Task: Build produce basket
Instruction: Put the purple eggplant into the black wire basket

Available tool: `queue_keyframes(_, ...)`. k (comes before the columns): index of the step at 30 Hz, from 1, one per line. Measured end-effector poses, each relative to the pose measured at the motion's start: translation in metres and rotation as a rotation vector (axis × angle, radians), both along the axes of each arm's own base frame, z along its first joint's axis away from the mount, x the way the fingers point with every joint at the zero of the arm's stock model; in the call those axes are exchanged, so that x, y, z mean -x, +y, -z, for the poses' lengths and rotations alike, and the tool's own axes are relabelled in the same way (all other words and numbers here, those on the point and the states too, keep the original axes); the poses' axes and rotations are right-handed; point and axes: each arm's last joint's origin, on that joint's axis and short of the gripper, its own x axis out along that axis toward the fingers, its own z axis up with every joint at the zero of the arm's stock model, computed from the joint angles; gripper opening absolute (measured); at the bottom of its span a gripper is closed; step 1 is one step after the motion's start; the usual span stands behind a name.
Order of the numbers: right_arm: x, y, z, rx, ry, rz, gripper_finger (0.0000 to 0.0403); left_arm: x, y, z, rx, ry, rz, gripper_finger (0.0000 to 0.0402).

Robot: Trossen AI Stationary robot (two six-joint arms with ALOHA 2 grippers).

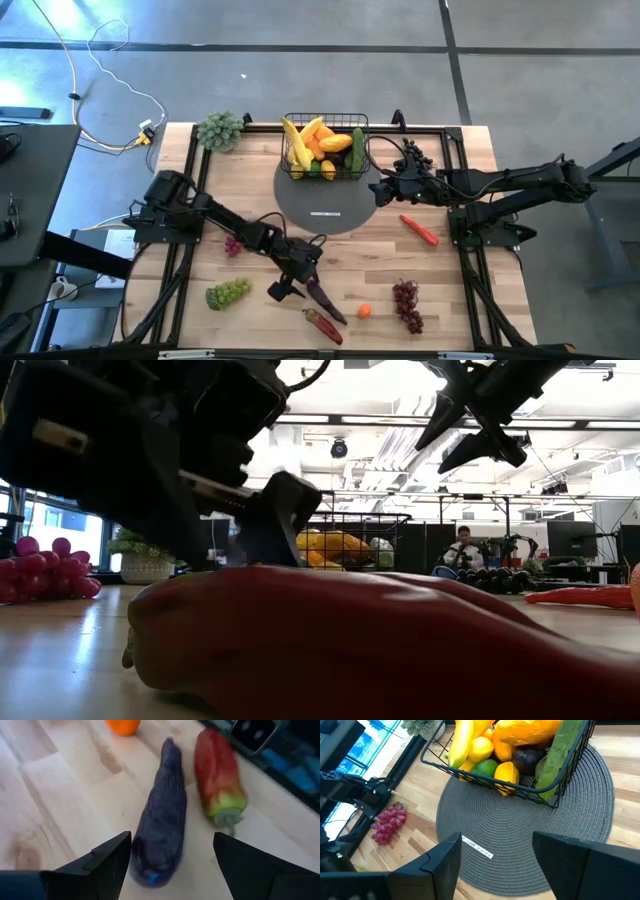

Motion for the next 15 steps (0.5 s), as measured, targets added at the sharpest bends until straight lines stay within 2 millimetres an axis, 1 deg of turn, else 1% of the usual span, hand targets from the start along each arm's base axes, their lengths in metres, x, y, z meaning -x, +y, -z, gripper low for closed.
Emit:
queue_keyframes(8, 0.0003, 0.0000, 0.0004, 0.000, 0.005, 0.000, 0.0224, -0.0004, -0.0006, 0.0011, -0.046, -0.012, -0.032, 0.0271)
queue_keyframes(15, 0.0006, 0.0000, 0.0008, 0.000, 0.011, 0.000, 0.0224, -0.0018, -0.0015, 0.0093, -0.033, 0.006, -0.016, 0.0271)
